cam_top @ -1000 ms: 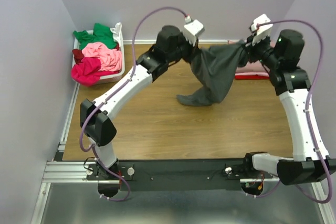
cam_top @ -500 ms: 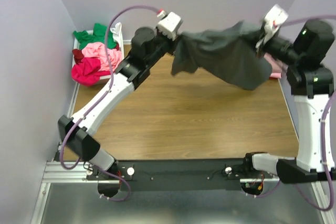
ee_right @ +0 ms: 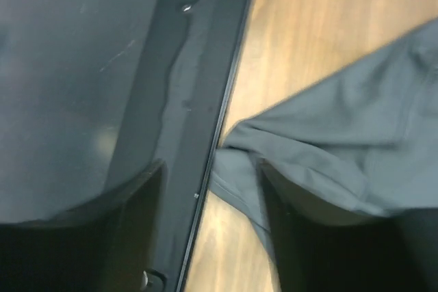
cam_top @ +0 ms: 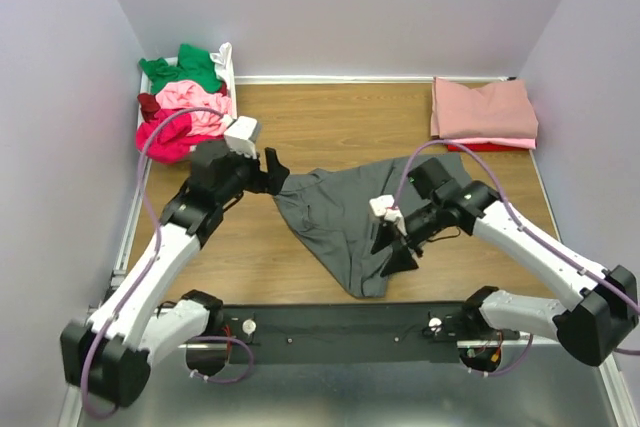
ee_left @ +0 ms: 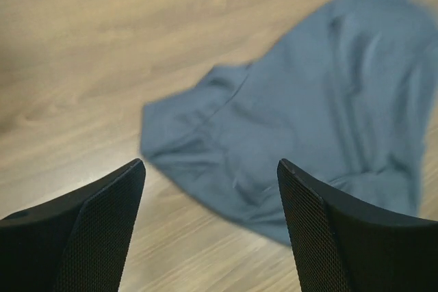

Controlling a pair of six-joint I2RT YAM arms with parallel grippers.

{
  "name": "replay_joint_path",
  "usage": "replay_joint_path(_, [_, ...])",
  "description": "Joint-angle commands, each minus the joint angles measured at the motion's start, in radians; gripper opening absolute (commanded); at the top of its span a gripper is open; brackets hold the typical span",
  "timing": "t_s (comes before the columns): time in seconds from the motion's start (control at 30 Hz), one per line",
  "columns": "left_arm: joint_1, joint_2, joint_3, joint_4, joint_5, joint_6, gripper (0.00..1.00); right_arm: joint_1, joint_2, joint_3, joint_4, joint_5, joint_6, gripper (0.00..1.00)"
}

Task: Fold and stack the t-shirts
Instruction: Flatten the tshirt out

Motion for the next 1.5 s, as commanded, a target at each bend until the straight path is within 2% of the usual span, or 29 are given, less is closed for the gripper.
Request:
replay_joint_path(0.0, [0.000, -0.190, 0.021, 0.011, 0.018, -0.089, 0.86, 0.105, 0.031, 0.021, 0.093, 0.131, 0.018, 0.71])
replay_joint_path(0.03, [0.001, -0.205, 0.015, 0.015, 0.038, -0.109, 0.86, 0.105, 0.026, 0.047, 0.092, 0.194, 0.027, 0.78])
replay_joint_path(0.1, [0.000, -0.213, -0.002, 0.046, 0.092, -0.132, 0.86, 0.102, 0.015, 0.090, 0.124, 0.315, 0.078, 0.83])
replay_joint_path(0.17, [0.000, -0.195, -0.039, 0.075, 0.196, -0.180, 0.86, 0.012, 0.005, 0.118, 0.167, 0.433, 0.189, 0.85])
replay_joint_path(0.2, [-0.011, -0.184, -0.053, 0.115, 0.234, -0.198, 0.86, -0.049, 0.009, 0.118, 0.182, 0.419, 0.204, 0.85])
replay_joint_path(0.23, [-0.026, -0.160, -0.074, 0.133, 0.262, -0.213, 0.86, -0.191, 0.020, 0.104, 0.188, 0.356, 0.239, 0.85])
replay_joint_path(0.27, [-0.049, -0.150, -0.083, 0.146, 0.250, -0.236, 0.86, -0.259, 0.032, 0.089, 0.198, 0.331, 0.263, 0.85])
replay_joint_path(0.33, [-0.162, -0.123, -0.094, 0.183, 0.207, -0.286, 0.86, -0.403, 0.057, 0.049, 0.225, 0.308, 0.299, 0.82])
replay_joint_path(0.43, [-0.305, -0.069, -0.099, 0.187, 0.137, -0.342, 0.84, -0.507, 0.092, -0.072, 0.323, 0.332, 0.371, 0.81])
replay_joint_path(0.47, [-0.331, -0.058, -0.106, 0.187, 0.102, -0.366, 0.83, -0.516, 0.094, -0.095, 0.349, 0.392, 0.395, 0.81])
replay_joint_path(0.57, [-0.454, -0.026, -0.129, 0.203, 0.013, -0.475, 0.80, -0.576, 0.097, -0.088, 0.391, 0.444, 0.454, 0.81])
replay_joint_path(0.63, [-0.529, 0.012, -0.131, 0.207, -0.053, -0.530, 0.80, -0.584, 0.112, -0.098, 0.426, 0.483, 0.475, 0.81])
replay_joint_path(0.67, [-0.601, 0.030, -0.123, 0.212, -0.098, -0.569, 0.80, -0.585, 0.123, -0.100, 0.434, 0.524, 0.492, 0.81])
replay_joint_path(0.73, [-0.661, 0.105, -0.103, 0.213, -0.141, -0.593, 0.79, -0.594, 0.153, -0.099, 0.439, 0.547, 0.503, 0.81])
replay_joint_path(0.8, [-0.726, 0.165, -0.059, 0.212, -0.185, -0.595, 0.74, -0.600, 0.160, -0.098, 0.443, 0.553, 0.517, 0.81])
replay_joint_path(0.9, [-0.770, 0.293, 0.013, 0.200, -0.225, -0.568, 0.68, -0.610, 0.153, -0.106, 0.455, 0.553, 0.527, 0.81])
replay_joint_path(1.13, [-0.835, 0.579, 0.216, -0.006, -0.359, -0.518, 0.67, -0.636, 0.150, -0.112, 0.460, 0.552, 0.531, 0.81])
replay_joint_path(1.33, [-0.868, 0.685, 0.251, -0.052, -0.393, -0.526, 0.67, -0.643, 0.152, -0.114, 0.465, 0.552, 0.531, 0.81])
replay_joint_path(1.4, [-0.881, 0.705, 0.263, -0.085, -0.434, -0.534, 0.63, -0.645, 0.152, -0.115, 0.463, 0.550, 0.531, 0.81])
replay_joint_path(1.47, [-0.888, 0.719, 0.272, -0.112, -0.478, -0.544, 0.55, -0.645, 0.150, -0.115, 0.463, 0.547, 0.529, 0.81])
